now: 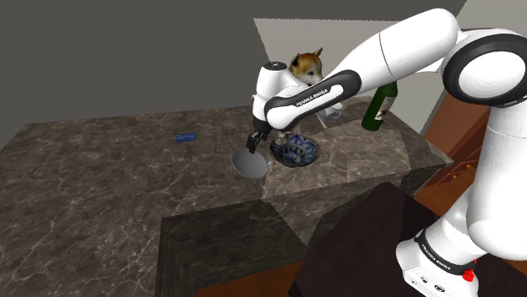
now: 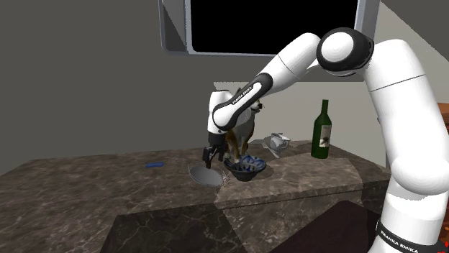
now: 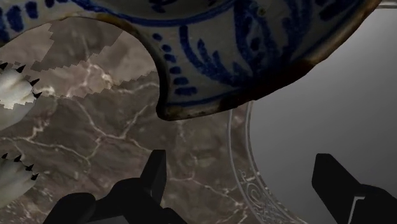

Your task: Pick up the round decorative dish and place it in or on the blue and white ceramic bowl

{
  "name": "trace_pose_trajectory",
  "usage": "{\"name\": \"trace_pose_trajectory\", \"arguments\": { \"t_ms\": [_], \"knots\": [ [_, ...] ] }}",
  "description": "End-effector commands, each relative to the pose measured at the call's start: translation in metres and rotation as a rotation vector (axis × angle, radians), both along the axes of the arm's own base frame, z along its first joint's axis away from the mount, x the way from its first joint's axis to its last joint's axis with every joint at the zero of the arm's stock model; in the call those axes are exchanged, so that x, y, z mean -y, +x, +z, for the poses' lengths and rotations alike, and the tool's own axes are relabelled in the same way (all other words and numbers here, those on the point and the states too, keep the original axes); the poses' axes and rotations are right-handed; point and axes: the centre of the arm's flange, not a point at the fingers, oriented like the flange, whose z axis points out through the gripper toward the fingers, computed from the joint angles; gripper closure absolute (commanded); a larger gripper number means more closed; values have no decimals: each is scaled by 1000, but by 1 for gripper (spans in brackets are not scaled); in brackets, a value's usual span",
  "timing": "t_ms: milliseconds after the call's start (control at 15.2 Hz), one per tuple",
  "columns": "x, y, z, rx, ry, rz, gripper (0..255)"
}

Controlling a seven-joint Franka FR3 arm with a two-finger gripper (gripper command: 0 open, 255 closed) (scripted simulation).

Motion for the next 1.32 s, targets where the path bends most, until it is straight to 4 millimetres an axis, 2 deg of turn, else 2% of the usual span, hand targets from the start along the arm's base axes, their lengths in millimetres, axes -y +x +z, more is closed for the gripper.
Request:
{"name": "trace_pose_trajectory", "arguments": {
  "t_ms": [0,330,396,990,1254],
  "knots": [
    [0,0,-2,1,0,0,0],
    [0,0,-2,1,0,0,0],
    [0,0,-2,1,0,0,255],
    [0,0,-2,1,0,0,255],
    [0,0,19,1,0,0,255]
  ]
}}
